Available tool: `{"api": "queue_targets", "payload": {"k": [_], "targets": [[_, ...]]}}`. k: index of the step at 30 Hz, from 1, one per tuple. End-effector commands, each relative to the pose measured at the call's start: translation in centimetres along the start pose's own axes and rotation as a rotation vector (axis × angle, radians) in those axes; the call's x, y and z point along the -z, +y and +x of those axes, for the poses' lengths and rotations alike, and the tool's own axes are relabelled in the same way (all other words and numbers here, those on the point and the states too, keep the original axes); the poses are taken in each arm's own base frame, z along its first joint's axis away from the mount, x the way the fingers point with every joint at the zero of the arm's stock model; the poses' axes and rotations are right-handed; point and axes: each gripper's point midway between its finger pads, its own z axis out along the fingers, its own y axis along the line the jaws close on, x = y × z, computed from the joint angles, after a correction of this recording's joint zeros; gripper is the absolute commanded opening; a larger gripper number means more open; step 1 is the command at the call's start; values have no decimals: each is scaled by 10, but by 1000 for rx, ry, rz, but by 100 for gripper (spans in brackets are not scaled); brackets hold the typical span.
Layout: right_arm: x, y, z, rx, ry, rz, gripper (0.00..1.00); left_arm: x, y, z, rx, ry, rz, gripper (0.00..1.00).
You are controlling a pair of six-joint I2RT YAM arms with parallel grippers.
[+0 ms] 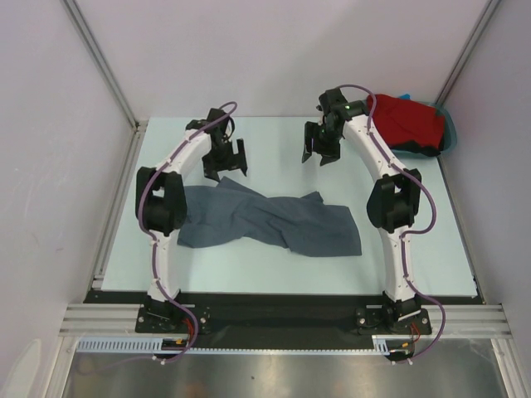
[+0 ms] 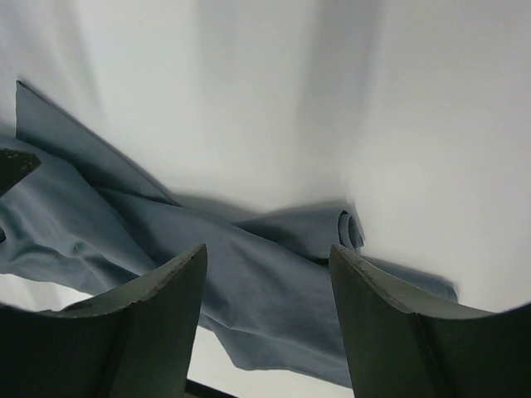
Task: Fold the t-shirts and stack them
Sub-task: Flatten the tshirt out
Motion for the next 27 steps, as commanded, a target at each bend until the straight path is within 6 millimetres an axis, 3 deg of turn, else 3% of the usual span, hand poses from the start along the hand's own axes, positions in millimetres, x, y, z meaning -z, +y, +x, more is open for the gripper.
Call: {"api": "queue_targets", "payload": {"k": [1, 10, 18, 24, 27], "targets": [[6, 7, -10, 19, -32, -36, 66, 0, -3, -9, -12, -55, -6, 100], [8, 9, -7, 5, -21, -47, 66, -18, 10, -25, -29, -100, -84, 98], [9, 9, -9, -2, -25, -41, 67, -42, 18, -23, -30, -73, -122, 93], [12, 8, -9, 1, -24, -30, 67, -50, 18, -29, -26, -75, -123, 84], [11, 7, -10, 2, -24, -24, 67, -55, 19, -30, -20, -70, -123, 72]]}}
